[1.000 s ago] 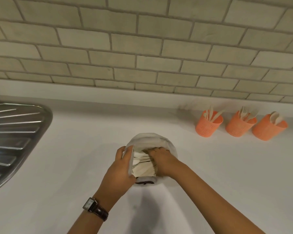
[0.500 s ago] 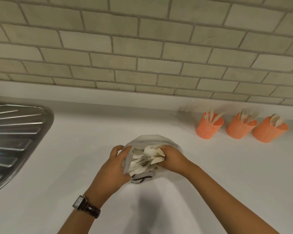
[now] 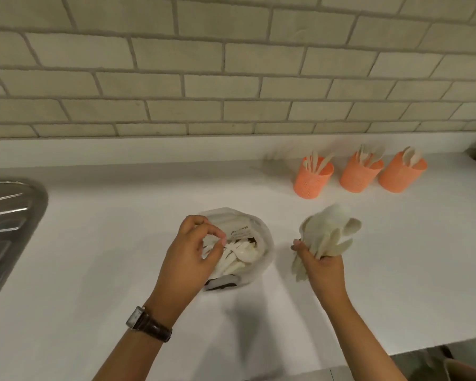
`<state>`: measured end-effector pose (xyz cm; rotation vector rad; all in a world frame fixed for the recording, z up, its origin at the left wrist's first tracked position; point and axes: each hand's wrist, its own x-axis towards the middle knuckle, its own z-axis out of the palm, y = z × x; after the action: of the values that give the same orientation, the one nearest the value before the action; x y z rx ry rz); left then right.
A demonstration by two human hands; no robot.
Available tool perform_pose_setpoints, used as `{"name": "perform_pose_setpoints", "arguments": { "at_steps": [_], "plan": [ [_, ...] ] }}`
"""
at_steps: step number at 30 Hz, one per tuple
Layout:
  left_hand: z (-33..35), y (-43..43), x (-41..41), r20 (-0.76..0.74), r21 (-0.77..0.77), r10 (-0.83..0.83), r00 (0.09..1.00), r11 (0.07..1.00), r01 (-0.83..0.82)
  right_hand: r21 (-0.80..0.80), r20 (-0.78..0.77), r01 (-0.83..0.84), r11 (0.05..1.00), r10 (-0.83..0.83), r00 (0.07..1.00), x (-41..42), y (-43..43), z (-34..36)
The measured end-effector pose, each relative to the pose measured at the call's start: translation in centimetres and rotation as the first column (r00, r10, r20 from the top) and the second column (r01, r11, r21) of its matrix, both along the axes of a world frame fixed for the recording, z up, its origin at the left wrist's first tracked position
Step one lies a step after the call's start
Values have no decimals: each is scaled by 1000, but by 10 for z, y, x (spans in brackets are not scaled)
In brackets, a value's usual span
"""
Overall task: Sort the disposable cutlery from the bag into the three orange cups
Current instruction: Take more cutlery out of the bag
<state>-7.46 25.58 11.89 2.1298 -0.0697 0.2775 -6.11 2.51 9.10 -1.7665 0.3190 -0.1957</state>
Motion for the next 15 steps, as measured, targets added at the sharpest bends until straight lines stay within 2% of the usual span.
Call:
{"name": "perform_pose_setpoints", "arguments": {
  "at_steps": [3, 8, 12, 15],
  "plan": [
    [-3, -16, 2, -12, -21, -97, 995, 995, 97, -119, -107, 93, 989, -106, 989, -22, -12, -39],
    [-11, -38, 1, -56, -33, -233, 971, 972, 232, -136, -135, 151, 979, -170, 976, -35, -18, -68],
    [-16, -54, 0, -88, -41, -307, 948, 952, 304, -90, -130, 218, 972, -228, 965, -36, -19, -61],
    [-19, -72, -1, -129, -33, -341, 931, 940, 340, 18, -192, 233, 972, -225, 955, -40, -31, -52]
  ]
}}
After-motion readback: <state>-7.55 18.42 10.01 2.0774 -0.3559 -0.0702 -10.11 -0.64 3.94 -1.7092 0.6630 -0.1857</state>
